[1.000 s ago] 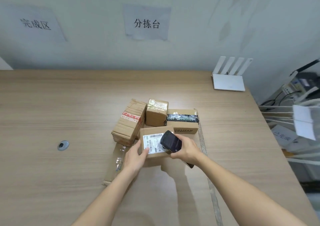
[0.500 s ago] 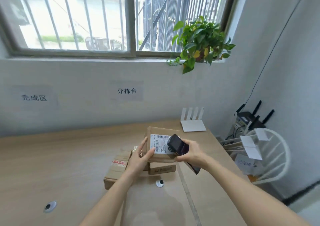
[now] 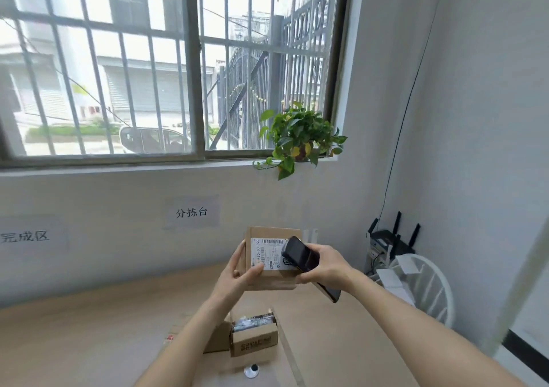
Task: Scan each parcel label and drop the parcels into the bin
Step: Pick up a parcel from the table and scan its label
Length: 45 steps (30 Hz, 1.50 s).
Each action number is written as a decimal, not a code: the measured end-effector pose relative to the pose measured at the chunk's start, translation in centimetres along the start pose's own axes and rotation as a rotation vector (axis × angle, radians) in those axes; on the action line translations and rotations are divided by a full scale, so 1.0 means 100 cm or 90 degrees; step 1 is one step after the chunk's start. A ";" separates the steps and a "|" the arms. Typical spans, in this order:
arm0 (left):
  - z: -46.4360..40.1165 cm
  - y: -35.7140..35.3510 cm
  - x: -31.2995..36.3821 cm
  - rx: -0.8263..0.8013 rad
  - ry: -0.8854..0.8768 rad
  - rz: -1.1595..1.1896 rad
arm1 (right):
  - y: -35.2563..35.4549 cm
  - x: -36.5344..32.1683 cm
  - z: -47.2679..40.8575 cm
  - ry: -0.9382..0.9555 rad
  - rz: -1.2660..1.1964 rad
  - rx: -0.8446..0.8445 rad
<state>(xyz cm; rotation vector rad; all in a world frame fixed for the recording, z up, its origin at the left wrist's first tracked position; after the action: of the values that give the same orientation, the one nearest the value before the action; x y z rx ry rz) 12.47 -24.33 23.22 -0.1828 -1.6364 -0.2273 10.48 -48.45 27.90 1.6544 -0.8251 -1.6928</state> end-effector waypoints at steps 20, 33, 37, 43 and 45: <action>-0.014 -0.059 0.099 0.083 -0.111 -0.020 | 0.130 -0.026 0.024 0.086 0.169 0.098; -0.020 -0.029 0.126 0.175 -0.151 -0.079 | 0.198 -0.033 0.029 0.073 0.300 0.213; -0.023 -0.024 0.131 0.186 -0.162 -0.087 | 0.204 -0.033 0.028 0.086 0.283 0.204; -0.025 -0.018 0.131 0.205 -0.147 -0.101 | 0.209 -0.038 0.027 0.105 0.279 0.199; -0.025 -0.017 0.131 0.210 -0.147 -0.105 | 0.212 -0.040 0.026 0.112 0.270 0.202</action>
<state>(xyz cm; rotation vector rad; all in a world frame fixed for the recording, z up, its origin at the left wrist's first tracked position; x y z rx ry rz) 13.45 -26.89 36.37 0.1849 -1.8943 -0.0600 8.12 -58.16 47.16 1.6520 -1.3008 -1.1537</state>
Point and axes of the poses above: each hand's wrist, its own z-axis away from the middle knuckle, its own y-axis out of the back of the hand, x = y × z, the point moved 4 cm from there along -z, towards the middle knuckle, and after that the axes turned 5 degrees about z, right-handed, at the moved point
